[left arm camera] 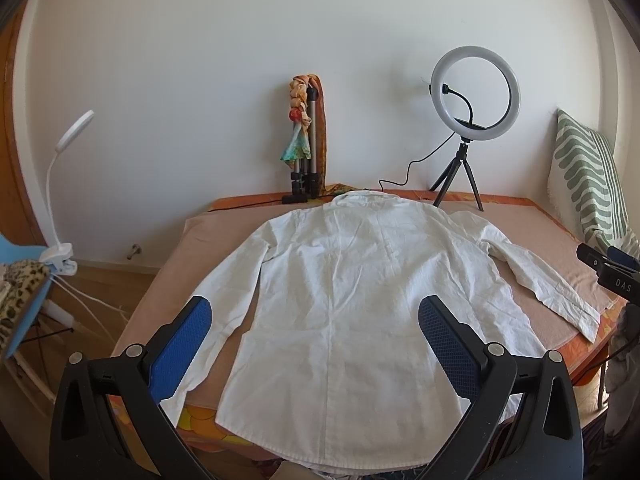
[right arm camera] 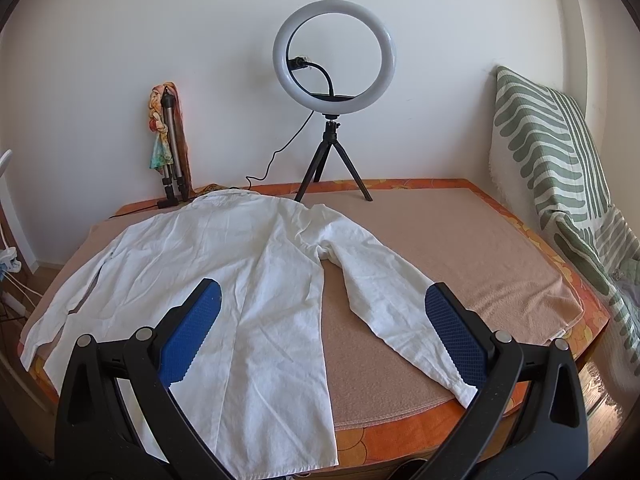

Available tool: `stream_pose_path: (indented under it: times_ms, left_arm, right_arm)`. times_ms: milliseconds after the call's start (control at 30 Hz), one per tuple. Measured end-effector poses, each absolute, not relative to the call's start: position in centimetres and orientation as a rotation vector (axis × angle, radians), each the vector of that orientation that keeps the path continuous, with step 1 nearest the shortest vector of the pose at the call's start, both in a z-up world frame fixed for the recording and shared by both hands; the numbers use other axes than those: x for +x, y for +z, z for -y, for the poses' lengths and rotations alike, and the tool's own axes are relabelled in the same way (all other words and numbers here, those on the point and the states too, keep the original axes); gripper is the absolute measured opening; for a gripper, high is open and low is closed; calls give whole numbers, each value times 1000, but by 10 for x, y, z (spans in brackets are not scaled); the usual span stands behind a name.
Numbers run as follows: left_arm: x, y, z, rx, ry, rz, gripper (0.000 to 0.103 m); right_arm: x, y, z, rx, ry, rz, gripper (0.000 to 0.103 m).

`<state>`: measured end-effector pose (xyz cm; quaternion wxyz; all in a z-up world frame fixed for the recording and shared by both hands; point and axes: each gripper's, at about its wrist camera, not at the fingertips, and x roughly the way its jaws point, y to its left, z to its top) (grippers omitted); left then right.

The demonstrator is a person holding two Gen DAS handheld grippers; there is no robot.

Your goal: Fold small clothes

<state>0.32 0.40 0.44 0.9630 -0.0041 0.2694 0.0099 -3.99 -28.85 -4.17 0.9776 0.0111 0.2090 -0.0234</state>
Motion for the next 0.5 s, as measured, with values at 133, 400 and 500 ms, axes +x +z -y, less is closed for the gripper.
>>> stream_pose_path:
  times_ms: [133,400,500]
  left_arm:
    - [3,4,-2,-8,20,-545,103]
    - [1,3,-2,-8,20,-552,103]
    - [2,4,-3,-10,21,-552,103]
  right_arm:
    - [-40,-41,288,26,-53,-417,103]
    - [-40,-40,289,26,-54,-417,103]
    - [-41,-40,289,28,-53,-416,103]
